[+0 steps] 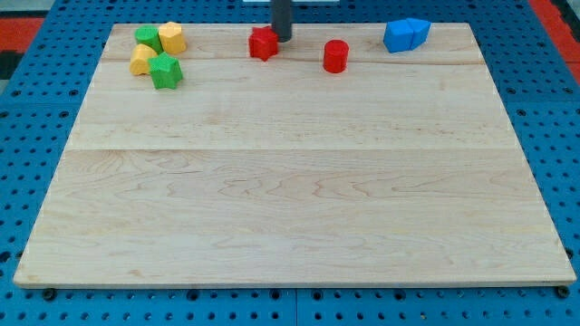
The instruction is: Move the red circle parallel to the right of the red star
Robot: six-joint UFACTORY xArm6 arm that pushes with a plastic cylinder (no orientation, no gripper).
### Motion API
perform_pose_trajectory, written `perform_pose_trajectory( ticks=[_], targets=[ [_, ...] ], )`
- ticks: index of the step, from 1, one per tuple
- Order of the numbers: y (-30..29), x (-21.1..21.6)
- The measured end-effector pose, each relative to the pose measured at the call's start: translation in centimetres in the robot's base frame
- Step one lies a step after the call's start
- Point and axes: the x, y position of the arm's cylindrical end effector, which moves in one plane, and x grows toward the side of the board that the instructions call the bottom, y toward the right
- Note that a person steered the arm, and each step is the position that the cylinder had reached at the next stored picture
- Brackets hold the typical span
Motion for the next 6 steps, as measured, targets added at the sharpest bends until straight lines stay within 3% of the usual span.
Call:
perform_pose_trajectory(
  ticks=[1, 2, 3, 6],
  targets=[
    [-4.8, 1.4],
    [-4.8, 0.7],
    [1.3, -2.5],
    [7.4, -3.3]
  ],
)
